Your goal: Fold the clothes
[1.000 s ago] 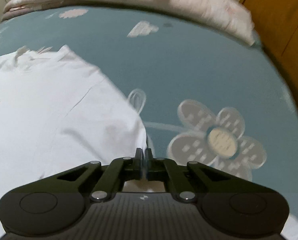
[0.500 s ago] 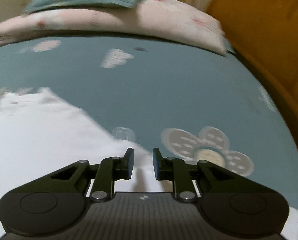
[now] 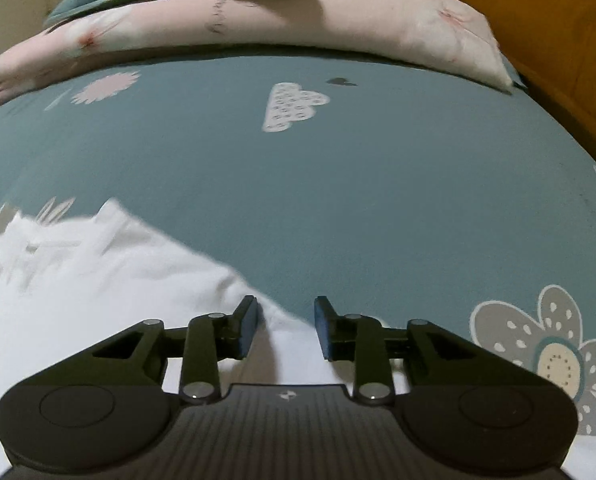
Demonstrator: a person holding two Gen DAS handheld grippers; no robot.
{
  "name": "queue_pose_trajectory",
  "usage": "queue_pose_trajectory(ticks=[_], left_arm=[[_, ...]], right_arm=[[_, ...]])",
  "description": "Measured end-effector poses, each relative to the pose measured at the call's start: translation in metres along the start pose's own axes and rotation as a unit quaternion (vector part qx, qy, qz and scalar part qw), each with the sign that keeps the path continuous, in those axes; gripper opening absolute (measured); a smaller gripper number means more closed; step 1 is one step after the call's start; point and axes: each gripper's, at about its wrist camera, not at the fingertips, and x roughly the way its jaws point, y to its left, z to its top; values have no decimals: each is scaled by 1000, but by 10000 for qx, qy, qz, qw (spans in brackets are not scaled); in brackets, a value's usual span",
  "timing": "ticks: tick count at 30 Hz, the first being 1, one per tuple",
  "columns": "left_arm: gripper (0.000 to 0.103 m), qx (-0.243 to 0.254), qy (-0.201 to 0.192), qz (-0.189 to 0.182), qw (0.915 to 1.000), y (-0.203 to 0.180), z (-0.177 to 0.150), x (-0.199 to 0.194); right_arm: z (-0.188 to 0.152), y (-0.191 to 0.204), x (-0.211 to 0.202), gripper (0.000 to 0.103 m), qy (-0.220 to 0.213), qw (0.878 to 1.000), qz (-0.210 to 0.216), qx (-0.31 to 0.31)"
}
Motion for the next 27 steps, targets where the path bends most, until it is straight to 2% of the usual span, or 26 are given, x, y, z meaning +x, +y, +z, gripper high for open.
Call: queue_pose_trajectory(ticks=[3,6,9,11,14,16,19,22,23,25,27], left_arm=[[102,2,0,3,10000,0,0,0],[102,6,1,10,10000,0,0,0],[102,7,1,12,10000,0,0,0],[102,7,1,11,10000,0,0,0],[102,7,1,11,10000,0,0,0],[102,7,1,11,10000,0,0,0],[102,6,1,10,10000,0,0,0],[102,7,1,11,10000,0,0,0],[102,7,1,11,10000,0,0,0],[102,8,1,11,10000,0,0,0],[102,8,1,11,10000,0,0,0]], right_arm=[[-5,-5,-38,39,-205,9998,-61,-52],[-23,-29,-79,44,-212,9991,-354,70],[-48,-73,-117,44,-186,9950,-777,599],[-69,-110,-141,44,-216,9873,-980,1234],[-109,-166,-175,45,-335,9637,-1336,2287],[-137,-196,-191,51,-470,9431,-1477,2941],[-176,-233,-205,52,-682,9049,-1525,3915],[-211,-260,-206,52,-903,8628,-1379,4778],[-220,-267,-204,52,-958,8526,-1334,4961],[-231,-276,-194,52,-1026,8378,-1270,5210],[-236,-280,-187,52,-1233,8291,-1260,5306]])
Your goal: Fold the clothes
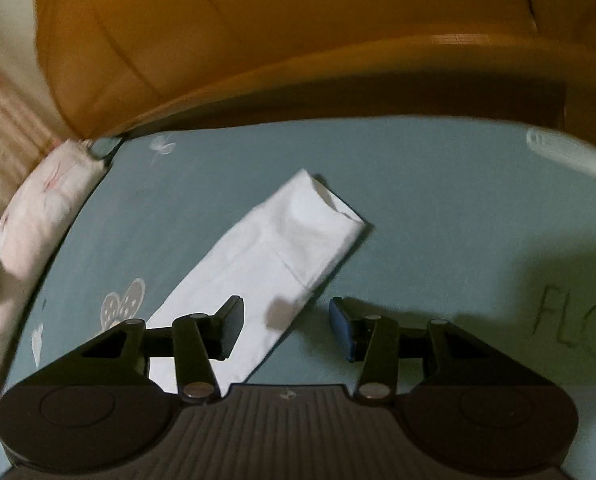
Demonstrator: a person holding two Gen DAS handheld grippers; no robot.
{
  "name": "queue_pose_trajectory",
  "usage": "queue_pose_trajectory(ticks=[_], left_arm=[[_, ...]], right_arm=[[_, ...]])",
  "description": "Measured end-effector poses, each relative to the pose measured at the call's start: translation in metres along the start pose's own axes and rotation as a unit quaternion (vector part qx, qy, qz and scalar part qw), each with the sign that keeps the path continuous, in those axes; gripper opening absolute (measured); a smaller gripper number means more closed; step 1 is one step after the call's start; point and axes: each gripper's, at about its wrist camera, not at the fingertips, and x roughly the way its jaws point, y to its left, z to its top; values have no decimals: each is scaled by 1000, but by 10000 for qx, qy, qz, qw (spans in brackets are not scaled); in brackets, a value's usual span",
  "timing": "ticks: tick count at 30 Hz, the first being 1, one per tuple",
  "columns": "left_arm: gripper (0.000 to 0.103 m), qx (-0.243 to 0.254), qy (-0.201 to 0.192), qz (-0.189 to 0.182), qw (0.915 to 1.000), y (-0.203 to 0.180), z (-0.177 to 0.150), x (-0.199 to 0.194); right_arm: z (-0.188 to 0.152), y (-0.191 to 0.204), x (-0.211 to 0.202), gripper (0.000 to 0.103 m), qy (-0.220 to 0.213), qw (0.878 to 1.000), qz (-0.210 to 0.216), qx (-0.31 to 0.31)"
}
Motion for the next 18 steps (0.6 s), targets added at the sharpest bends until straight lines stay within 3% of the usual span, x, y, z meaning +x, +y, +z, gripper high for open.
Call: queue_pose_trajectory(ticks=[5,6,7,18], left_arm=[[102,1,1,0,10000,0,0,0],[102,2,1,0,10000,0,0,0],[102,3,1,1,10000,0,0,0],[102,-1,1,-3,10000,0,0,0]], right_arm=[[1,-8,8,49,-453,9984,180,275],[-1,-6,7,37,-495,9986,101,175],[-3,-4,6,16,-521,9986,-34,62],[-7,-9,-27,13,-817,9965,-176,-50]])
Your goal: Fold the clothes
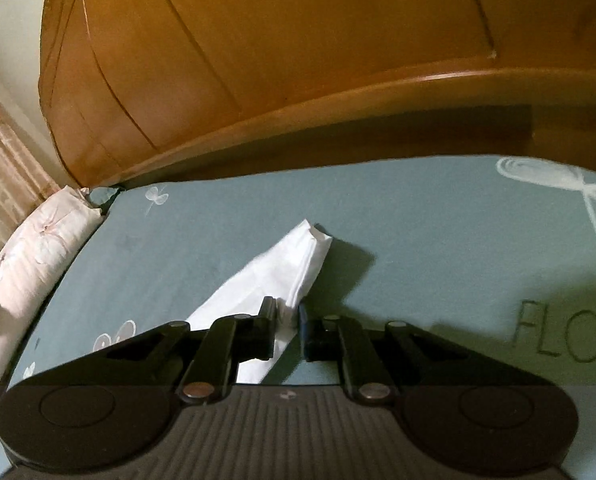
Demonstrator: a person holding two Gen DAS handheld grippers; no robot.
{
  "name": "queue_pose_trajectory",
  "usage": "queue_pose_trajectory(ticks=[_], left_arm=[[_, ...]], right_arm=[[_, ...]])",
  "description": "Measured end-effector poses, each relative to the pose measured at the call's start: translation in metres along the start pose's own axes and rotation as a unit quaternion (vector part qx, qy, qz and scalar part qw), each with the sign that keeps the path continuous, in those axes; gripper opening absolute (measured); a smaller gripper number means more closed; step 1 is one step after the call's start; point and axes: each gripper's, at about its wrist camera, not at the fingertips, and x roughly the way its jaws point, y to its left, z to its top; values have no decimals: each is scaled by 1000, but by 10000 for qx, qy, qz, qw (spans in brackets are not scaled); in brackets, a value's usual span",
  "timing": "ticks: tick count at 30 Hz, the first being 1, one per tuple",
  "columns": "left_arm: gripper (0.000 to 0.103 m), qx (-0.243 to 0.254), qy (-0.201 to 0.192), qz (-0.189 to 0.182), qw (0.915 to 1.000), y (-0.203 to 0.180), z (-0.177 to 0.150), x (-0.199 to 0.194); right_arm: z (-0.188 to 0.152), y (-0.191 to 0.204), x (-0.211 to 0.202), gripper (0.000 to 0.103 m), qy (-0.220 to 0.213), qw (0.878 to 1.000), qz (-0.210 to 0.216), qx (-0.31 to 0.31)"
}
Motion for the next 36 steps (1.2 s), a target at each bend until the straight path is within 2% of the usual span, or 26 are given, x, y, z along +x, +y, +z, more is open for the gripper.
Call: queue_pose_trajectory(ticks=[5,8,10,11,13,16,19,21,24,27,30,32,34,36], left_arm=[[102,2,0,2,10000,0,0,0],[102,2,0,2,10000,0,0,0],[102,3,0,3,10000,0,0,0],[102,4,0,4,10000,0,0,0],[102,6,0,6,10000,0,0,0],[102,8,1,9,10000,0,0,0],[102,8,1,10,10000,0,0,0],[102,7,0,8,10000,0,0,0],[102,-1,-6,-2,10000,0,0,0],[102,-21,-19,-26,10000,1,-1,0],[102,-6,-18,-16,10000,0,-1,0],[102,-3,-16,-13,10000,0,-1,-1],[102,-3,-15,-13,10000,0,-1,-1],[102,-1,-15,-11,10000,0,-1,-1]], right_arm=[[2,1,4,13,112,9996,-247,-126],[2,7,5,20,174,9974,-658,-242],[2,18,-6,27,-3,9925,-1157,-390],[1,25,-12,28,-87,9909,-1223,-552],[-1,48,-22,34,-54,9917,-836,-977],[-19,99,-25,37,530,9843,26,-1686],[-56,165,-20,37,1179,9578,884,-2467],[-88,209,-13,37,1521,9361,1165,-2949],[-135,264,6,37,1847,9068,1179,-3601],[-164,289,25,37,2031,8909,980,-3942],[-180,296,44,37,2174,8843,729,-4068],[-189,303,51,37,2034,8819,532,-4220],[-189,309,59,41,1856,8834,455,-4279],[-184,312,64,41,1839,8898,422,-4155]])
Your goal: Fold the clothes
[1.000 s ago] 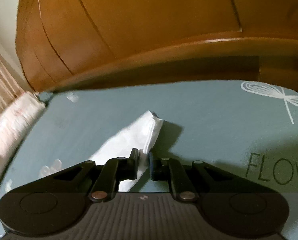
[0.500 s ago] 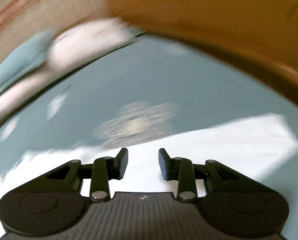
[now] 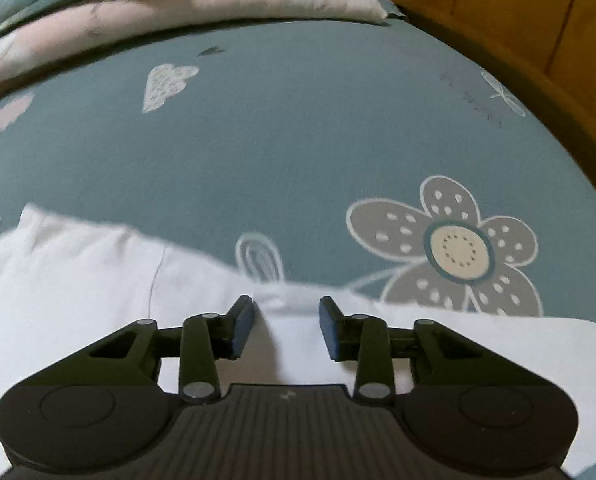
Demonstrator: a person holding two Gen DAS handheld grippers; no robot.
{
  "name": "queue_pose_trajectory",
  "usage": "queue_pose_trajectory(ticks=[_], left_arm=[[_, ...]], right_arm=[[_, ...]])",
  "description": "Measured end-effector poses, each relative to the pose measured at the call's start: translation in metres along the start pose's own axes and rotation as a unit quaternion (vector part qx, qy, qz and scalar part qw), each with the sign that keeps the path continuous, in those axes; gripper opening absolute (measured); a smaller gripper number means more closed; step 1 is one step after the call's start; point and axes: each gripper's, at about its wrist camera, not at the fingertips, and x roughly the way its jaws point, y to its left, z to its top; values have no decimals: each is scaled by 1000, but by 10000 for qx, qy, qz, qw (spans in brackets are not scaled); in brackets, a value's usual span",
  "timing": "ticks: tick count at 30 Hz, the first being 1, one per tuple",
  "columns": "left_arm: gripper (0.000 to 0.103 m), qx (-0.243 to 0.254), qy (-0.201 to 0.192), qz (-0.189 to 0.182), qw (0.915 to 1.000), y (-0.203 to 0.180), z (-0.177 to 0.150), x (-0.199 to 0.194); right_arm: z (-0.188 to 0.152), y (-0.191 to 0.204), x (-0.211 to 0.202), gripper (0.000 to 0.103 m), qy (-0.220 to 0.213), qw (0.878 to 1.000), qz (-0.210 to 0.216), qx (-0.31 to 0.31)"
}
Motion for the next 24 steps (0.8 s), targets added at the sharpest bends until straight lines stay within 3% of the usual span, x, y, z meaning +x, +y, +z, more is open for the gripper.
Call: queue_pose_trajectory(ticks=[4,10,13,15,19,22,24], left_arm=[[102,33,-14,24,10000,-2,0,-1],[102,63,-11,32,10000,-2,0,-2],[102,50,-7,19,10000,-2,1,-2],[102,54,-5,19,10000,-2,1,-1],[102,50,-4,10,10000,-2,1,-2],[102,49,-2,9,10000,-2,0,-1],[102,55,-2,14,10000,-2,0,-1]], right_arm=[[7,-4,-6,42,-64,9996,127,248],[-3,22,-27,43,198,9981,540,-214],[-7,41,-12,43,594,9963,250,-567],[-2,44,-5,48,570,9964,59,-619],[22,36,10,49,335,9986,-60,-401],[29,38,-10,49,57,9991,289,-295],[24,46,-23,49,165,9980,446,-406]])
